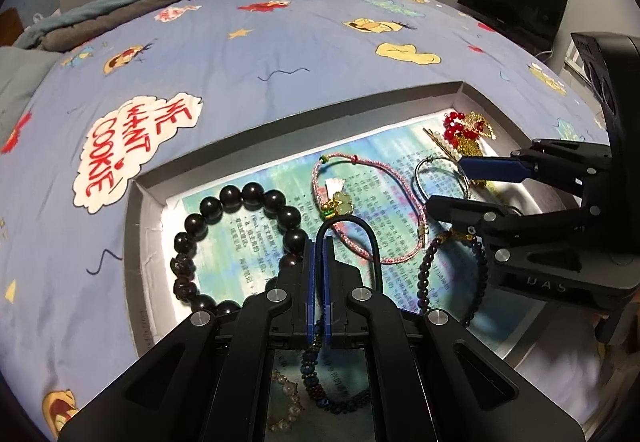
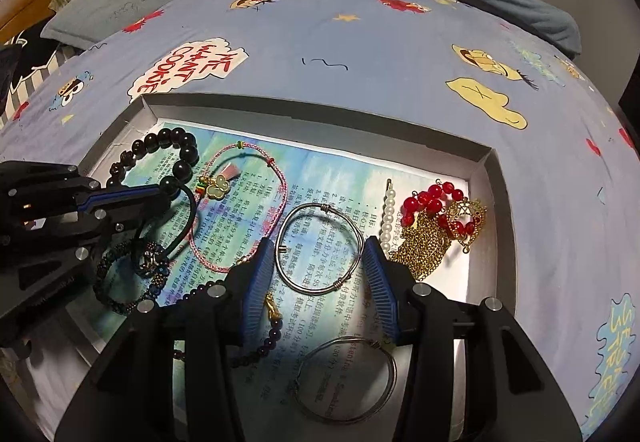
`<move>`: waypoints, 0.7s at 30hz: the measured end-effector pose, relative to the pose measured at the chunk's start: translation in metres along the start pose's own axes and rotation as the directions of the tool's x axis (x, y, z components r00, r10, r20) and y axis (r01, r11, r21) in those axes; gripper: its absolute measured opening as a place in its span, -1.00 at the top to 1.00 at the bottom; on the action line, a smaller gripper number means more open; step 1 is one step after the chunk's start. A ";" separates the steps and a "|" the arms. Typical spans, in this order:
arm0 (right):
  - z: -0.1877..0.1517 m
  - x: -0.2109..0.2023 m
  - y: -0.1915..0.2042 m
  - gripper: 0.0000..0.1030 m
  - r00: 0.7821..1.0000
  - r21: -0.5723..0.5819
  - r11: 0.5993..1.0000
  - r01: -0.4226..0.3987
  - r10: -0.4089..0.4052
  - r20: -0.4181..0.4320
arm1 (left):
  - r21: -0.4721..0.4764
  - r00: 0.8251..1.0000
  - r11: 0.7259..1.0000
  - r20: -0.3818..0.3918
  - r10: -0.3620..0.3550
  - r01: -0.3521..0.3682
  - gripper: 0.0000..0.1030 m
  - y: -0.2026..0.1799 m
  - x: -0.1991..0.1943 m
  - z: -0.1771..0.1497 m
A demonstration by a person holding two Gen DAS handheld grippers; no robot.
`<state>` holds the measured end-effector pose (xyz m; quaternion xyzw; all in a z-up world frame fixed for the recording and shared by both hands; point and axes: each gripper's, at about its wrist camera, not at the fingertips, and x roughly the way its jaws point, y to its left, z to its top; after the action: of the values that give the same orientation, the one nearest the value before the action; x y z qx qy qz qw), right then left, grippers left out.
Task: Organize jewelry
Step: 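Open the left tool to drop the hair tie while the right tool releases the hoop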
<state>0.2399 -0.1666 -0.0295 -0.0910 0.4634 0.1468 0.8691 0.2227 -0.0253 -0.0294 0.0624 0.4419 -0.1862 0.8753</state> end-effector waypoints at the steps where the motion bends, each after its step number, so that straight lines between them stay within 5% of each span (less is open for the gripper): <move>1: 0.000 0.000 0.000 0.09 1.000 0.002 1.000 -0.002 0.002 -0.001 | -0.001 1.000 1.000 0.001 0.003 -0.003 0.92 0.000 0.000 0.000; 7: 0.000 -0.001 -0.001 -0.06 1.000 0.010 1.000 -0.010 0.010 0.005 | -0.014 1.000 1.000 0.015 -0.008 0.008 0.56 0.002 -0.005 0.001; 12: -0.002 -0.007 0.000 -0.18 1.000 0.003 1.000 -0.008 0.008 0.024 | -0.007 1.000 1.000 0.019 0.020 -0.020 0.54 0.000 -0.013 -0.002; 17: -0.009 -0.019 -0.005 -0.33 0.999 0.006 1.000 0.007 -0.007 0.046 | -0.025 0.997 0.999 0.070 0.025 -0.023 -0.03 0.003 -0.035 -0.005; 21: -0.014 -0.036 -0.011 -0.48 0.998 0.026 1.000 0.007 -0.009 0.070 | -0.042 0.995 0.998 0.086 0.052 -0.049 -0.25 0.005 -0.049 -0.005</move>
<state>0.2143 -0.1875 -0.0072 -0.0764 0.4343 0.1402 0.8865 0.1941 -0.0060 0.0059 0.0481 0.4051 -0.1578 0.8993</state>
